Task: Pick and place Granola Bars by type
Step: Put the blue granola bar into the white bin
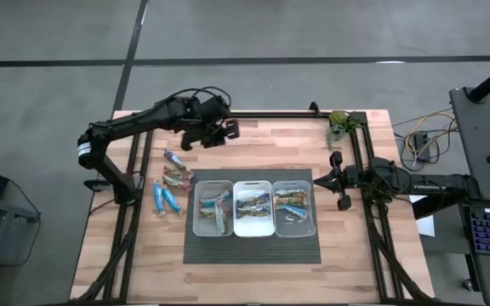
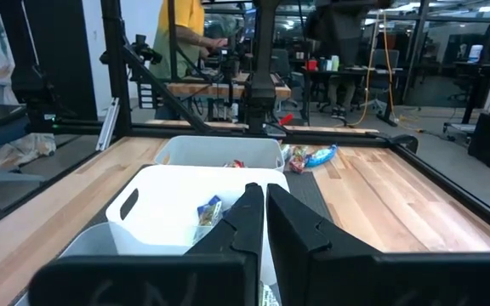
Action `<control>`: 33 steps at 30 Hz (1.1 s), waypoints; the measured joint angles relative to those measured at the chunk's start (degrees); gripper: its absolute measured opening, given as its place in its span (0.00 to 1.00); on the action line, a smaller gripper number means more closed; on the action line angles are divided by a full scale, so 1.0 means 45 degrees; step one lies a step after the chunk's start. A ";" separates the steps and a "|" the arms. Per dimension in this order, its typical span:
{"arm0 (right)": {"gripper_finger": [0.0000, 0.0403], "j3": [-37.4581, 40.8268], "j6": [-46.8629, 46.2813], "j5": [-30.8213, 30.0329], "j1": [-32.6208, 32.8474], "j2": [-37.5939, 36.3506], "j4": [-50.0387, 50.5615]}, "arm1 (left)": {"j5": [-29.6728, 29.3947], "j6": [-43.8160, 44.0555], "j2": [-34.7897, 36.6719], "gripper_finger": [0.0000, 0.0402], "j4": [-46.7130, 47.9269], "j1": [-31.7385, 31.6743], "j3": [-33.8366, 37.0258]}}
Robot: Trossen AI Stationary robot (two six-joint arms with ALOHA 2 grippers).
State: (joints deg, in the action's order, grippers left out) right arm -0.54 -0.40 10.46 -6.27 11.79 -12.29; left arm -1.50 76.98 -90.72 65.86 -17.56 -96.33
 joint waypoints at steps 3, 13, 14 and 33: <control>0.02 0.0000 0.0000 -0.0004 -0.0002 -0.0005 0.0000 | -0.0338 0.0727 0.0255 0.00 0.1628 -0.0057 0.0000; 0.02 0.0000 0.0000 -0.0005 0.0003 0.0000 0.0000 | -0.0797 0.2065 0.0970 0.00 0.4572 -0.0588 0.0010; 0.02 0.0000 0.0000 -0.0005 0.0003 0.0000 0.0000 | -0.0818 0.2069 0.1026 0.00 0.4683 -0.0722 0.0010; 0.02 0.0000 0.0000 -0.0005 0.0003 0.0000 0.0005 | -0.0595 0.2565 0.1898 0.00 0.4906 -0.3113 0.4087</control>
State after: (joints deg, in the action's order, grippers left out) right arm -0.54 -0.40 10.44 -6.26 11.79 -12.27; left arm -4.18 88.52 -82.18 87.93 -31.57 -77.95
